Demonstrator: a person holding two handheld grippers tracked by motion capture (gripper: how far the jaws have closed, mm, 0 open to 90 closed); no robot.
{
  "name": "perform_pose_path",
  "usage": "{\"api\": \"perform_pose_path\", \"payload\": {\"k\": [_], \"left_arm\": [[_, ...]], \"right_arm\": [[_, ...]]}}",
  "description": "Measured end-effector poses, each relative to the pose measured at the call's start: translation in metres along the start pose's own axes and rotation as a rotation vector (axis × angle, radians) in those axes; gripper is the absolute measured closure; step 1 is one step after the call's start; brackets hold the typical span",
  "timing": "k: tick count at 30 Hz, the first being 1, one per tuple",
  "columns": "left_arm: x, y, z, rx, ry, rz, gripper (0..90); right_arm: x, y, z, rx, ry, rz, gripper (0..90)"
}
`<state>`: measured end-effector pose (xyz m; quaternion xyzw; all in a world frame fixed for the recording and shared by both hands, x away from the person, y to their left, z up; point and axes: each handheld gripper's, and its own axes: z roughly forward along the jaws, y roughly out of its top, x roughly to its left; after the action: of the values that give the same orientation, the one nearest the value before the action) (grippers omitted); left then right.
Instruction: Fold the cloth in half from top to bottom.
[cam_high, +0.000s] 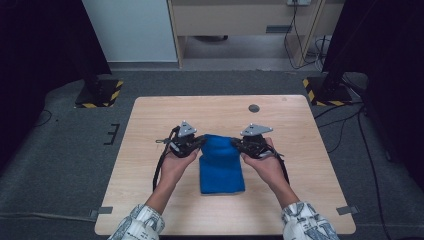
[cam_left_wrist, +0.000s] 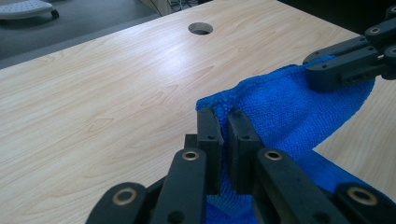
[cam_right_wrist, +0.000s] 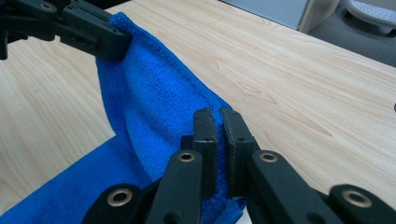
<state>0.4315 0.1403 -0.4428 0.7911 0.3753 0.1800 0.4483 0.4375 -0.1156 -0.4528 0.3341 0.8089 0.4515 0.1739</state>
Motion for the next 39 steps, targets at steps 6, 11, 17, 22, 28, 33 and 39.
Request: {"api": "perform_pose_path", "payload": {"k": [6,11,17,22,28,33,39], "left_arm": [[-0.004,-0.012,-0.003,0.010,-0.017,-0.001,84.7],[-0.005,-0.024,-0.003,0.025,-0.025,-0.023,84.8],[-0.012,-0.030,-0.007,0.027,-0.038,-0.012,84.8],[-0.016,-0.037,-0.008,0.031,-0.052,-0.021,84.6],[-0.020,-0.045,-0.007,0.034,-0.064,-0.025,84.7],[-0.022,-0.049,-0.006,0.037,-0.072,-0.027,84.6],[-0.022,-0.054,-0.006,0.039,-0.071,-0.037,84.4]], "right_arm": [[0.006,-0.006,-0.004,0.006,0.013,-0.015,85.6],[0.010,-0.014,0.000,0.023,0.024,-0.021,85.5],[0.012,-0.021,-0.001,0.037,0.033,-0.018,85.1],[0.015,-0.030,-0.001,0.046,0.043,-0.019,84.8],[0.014,-0.037,0.000,0.055,0.045,-0.010,84.7],[0.014,-0.041,0.000,0.059,0.051,-0.003,84.5],[0.016,-0.044,0.001,0.064,0.054,0.003,84.2]]}}
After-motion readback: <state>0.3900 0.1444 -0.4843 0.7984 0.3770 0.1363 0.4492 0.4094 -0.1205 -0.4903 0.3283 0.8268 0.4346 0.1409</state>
